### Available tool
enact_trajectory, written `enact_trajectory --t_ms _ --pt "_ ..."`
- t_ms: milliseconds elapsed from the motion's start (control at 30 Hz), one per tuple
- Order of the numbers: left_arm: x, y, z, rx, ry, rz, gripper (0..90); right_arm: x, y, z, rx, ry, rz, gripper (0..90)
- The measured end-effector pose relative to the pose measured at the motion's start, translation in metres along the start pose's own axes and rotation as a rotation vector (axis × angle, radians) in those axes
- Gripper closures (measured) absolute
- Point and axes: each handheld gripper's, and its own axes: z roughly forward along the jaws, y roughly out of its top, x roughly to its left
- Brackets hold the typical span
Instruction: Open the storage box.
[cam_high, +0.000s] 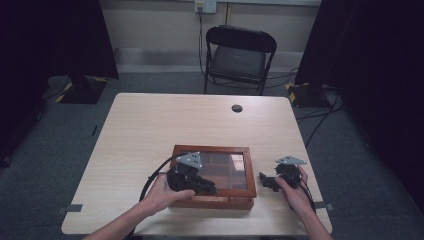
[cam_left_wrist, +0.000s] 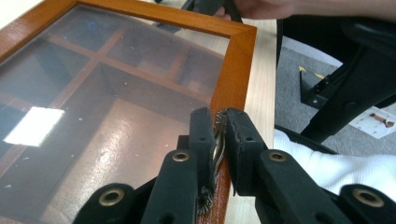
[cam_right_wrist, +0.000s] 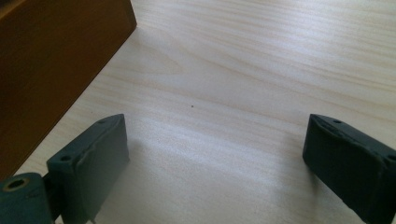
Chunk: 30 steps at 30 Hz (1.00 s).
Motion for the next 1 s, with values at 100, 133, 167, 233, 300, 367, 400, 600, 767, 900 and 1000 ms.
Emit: enact_trajectory --t_ms 100,133,167,233,300,367,400,600,767,900,1000 --pt "0.000 0.003 -0.004 -0.010 0.000 -0.004 81.4 0.000 0.000 0.000 0.000 0.000 0.000 6.2" --pt "0.000 0.004 -0.005 -0.015 0.003 -0.008 81.4 0.000 0.000 0.000 0.000 0.000 0.000 6.1" --pt "0.000 0.004 -0.005 -0.015 0.003 -0.008 81.4 0.000 0.000 0.000 0.000 0.000 0.000 6.1" --pt "0.000 0.006 -0.005 -0.006 0.007 -0.007 81.4 0.000 0.000 0.000 0.000 0.000 0.000 6.2" --pt "0.000 0.008 -0.007 0.001 0.008 -0.008 81.3 0.000 0.000 0.000 0.000 0.000 0.000 6.1" --pt "0.000 0.009 -0.007 -0.006 0.008 -0.013 81.3 0.000 0.000 0.000 0.000 0.000 0.000 6.1" --pt "0.000 0.010 -0.007 -0.004 0.008 -0.010 81.3 0.000 0.000 0.000 0.000 0.000 0.000 6.1" --pt "0.000 0.013 -0.010 -0.005 0.008 -0.018 81.3 0.000 0.000 0.000 0.000 0.000 0.000 6.1" --pt "0.002 0.016 -0.013 -0.017 0.004 -0.034 81.2 0.000 0.000 0.000 0.000 0.000 0.000 6.2" --pt "0.002 0.018 -0.014 -0.016 0.006 -0.035 81.2 0.000 0.000 0.000 0.000 0.000 0.000 6.1" --pt "0.001 0.020 -0.014 -0.007 0.013 -0.035 81.1 0.000 0.000 0.000 0.000 0.000 0.000 6.1"
